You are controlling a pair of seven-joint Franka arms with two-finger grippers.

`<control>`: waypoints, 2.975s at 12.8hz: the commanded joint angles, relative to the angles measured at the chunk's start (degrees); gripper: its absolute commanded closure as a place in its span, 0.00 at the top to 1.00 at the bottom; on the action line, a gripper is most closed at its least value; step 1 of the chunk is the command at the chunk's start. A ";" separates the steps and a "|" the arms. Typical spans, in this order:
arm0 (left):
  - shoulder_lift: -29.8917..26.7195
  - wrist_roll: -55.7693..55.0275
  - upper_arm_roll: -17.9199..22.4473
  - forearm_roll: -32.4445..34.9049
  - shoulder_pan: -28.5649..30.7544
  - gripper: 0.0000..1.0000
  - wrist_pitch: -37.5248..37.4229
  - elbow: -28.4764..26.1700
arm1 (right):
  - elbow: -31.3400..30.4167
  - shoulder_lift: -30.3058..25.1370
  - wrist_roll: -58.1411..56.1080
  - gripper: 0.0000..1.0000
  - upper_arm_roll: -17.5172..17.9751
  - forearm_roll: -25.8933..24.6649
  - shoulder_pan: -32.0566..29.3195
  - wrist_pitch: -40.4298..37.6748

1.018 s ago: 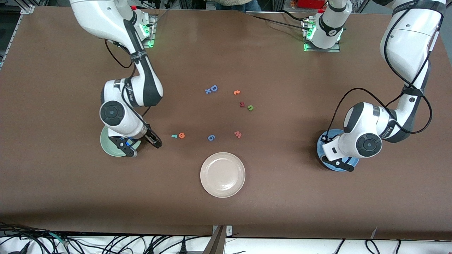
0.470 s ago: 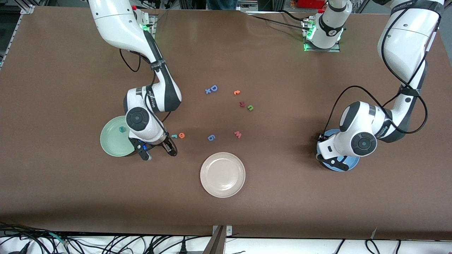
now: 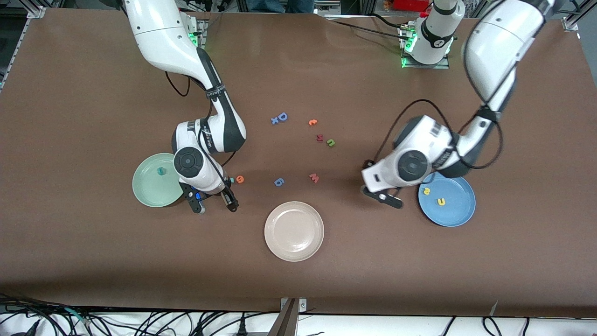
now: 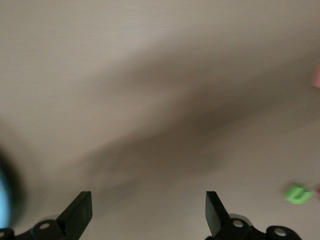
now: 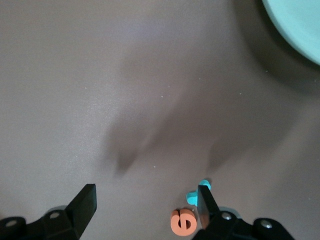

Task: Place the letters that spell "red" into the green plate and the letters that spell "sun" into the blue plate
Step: 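Grasp the green u with the left gripper while the right gripper nears L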

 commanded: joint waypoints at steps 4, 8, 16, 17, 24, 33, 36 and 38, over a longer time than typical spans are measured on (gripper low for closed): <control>-0.68 0.12 -5.45 -0.86 -0.56 1.00 11.58 -8.93 | -3.93 -0.10 2.43 0.89 -0.33 1.17 2.12 3.37; -3.31 0.29 -6.60 0.80 -1.00 1.00 22.07 -17.83 | -7.97 -3.52 2.17 0.89 -0.33 1.08 2.21 3.99; -3.94 -0.58 -10.73 13.81 1.10 0.97 29.87 -26.34 | -20.98 -9.42 1.29 0.89 -0.25 1.08 5.11 14.97; -3.94 -0.67 -10.73 13.91 0.94 0.96 30.16 -26.62 | -21.60 -9.68 1.20 0.89 -0.25 1.08 5.20 15.68; -3.41 -1.02 -10.38 13.99 0.23 0.51 30.16 -27.41 | -22.40 -9.77 1.03 0.86 -0.07 1.08 5.29 16.12; -0.34 -10.41 -10.12 25.68 0.06 0.50 31.83 -26.62 | -22.31 -8.89 0.24 0.79 0.19 1.08 5.11 17.44; -0.42 -10.86 -10.29 25.51 0.41 0.37 31.92 -26.53 | -22.22 -8.72 0.06 0.75 0.19 1.08 5.11 17.44; -0.42 -10.95 -10.29 25.07 0.32 0.34 31.92 -26.53 | -22.14 -8.28 -0.46 0.73 0.19 1.17 4.93 17.62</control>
